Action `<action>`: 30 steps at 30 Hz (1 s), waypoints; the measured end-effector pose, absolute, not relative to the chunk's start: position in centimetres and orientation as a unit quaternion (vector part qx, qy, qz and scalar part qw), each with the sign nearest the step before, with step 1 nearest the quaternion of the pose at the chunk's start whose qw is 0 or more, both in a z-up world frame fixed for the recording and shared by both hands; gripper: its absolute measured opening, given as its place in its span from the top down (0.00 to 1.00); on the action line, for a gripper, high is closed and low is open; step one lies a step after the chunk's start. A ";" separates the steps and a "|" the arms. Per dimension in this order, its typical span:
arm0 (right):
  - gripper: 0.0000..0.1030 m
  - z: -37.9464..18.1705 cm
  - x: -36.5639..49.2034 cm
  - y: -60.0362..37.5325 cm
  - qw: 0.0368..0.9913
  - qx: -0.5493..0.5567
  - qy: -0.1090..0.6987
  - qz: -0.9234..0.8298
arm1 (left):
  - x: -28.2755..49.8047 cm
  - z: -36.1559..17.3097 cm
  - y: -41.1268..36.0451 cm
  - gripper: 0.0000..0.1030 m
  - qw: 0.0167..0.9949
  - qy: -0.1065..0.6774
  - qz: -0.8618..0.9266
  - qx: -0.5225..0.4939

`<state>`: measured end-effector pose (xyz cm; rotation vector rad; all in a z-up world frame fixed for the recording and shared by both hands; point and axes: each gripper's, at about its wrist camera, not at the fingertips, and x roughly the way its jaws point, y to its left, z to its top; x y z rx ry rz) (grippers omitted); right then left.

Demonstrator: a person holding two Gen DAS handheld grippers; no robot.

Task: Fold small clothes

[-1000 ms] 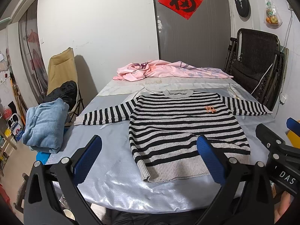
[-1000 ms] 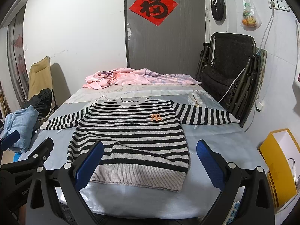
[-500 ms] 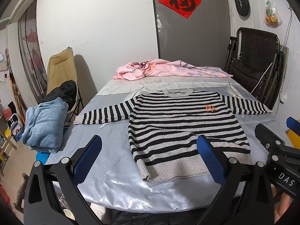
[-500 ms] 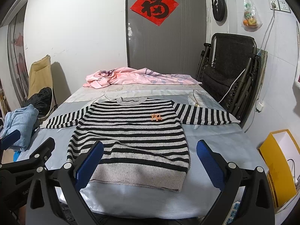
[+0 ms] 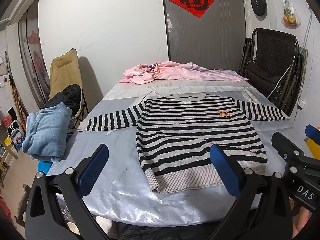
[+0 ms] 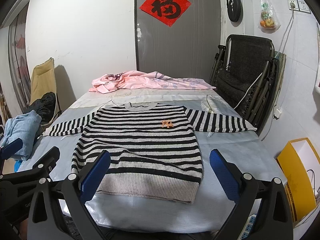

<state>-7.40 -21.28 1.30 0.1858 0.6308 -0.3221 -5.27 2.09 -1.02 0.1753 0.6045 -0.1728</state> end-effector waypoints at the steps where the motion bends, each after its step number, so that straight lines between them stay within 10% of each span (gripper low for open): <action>1: 0.03 1.2 -7.4 -21.2 0.934 0.090 0.309 -0.157 | -5.3 -1.1 2.1 0.04 0.947 0.297 -0.085 0.086; 26: 0.03 -5.0 -3.9 -30.7 0.908 0.198 0.361 -0.077 | 2.8 -7.0 5.6 0.04 0.901 0.426 -0.068 0.052; 30: 0.19 -9.1 -3.4 -34.7 0.879 0.264 0.390 -0.069 | 6.2 -10.1 7.7 0.04 0.879 0.472 -0.065 0.026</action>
